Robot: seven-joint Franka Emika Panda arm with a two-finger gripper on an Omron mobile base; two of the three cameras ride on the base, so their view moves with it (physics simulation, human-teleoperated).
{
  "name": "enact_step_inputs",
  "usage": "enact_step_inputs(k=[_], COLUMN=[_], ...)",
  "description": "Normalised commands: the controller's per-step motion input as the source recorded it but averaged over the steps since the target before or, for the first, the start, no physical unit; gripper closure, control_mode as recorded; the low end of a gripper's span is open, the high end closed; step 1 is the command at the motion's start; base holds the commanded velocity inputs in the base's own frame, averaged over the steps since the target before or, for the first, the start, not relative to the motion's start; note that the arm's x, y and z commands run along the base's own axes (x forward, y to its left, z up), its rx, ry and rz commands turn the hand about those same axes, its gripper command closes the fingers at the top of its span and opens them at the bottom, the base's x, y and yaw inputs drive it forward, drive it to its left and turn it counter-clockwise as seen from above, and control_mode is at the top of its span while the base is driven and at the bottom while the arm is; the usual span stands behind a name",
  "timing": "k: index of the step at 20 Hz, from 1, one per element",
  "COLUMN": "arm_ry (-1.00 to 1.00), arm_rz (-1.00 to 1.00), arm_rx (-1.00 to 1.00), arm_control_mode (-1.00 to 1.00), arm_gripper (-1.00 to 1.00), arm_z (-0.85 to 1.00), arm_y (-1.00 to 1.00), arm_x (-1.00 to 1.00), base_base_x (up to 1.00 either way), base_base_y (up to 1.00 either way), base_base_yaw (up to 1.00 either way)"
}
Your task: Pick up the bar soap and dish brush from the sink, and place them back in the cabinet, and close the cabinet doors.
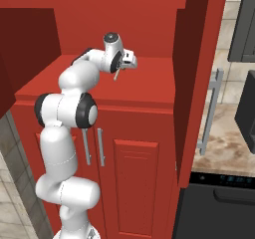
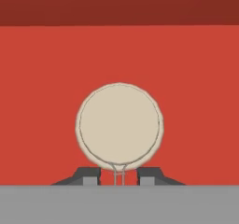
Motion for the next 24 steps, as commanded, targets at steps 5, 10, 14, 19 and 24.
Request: enact_step_inputs(k=[5, 10, 14, 19, 24], arm_ry=[0.00, 0.00, -0.01, -0.10, -0.15], arm_rz=[0.00, 0.00, 0.00, 0.00, 0.00], arm_rx=[0.00, 0.00, 0.00, 0.00, 0.00], arm_control_mode=[-1.00, -1.00, -1.00, -1.00, -1.00], arm_gripper=[-1.00, -1.00, -1.00, -1.00, -1.00], arm_z=[0.00, 0.00, 0.00, 0.00, 0.00], arm_y=[0.00, 0.00, 0.00, -0.01, -0.01], arm_x=[0.00, 0.00, -0.05, -0.42, -0.64], base_base_x=[0.00, 0.00, 0.00, 0.00, 0.00], base_base_y=[0.00, 0.00, 0.00, 0.00, 0.00], base_base_yaw=[0.00, 0.00, 0.00, 0.00, 0.00])
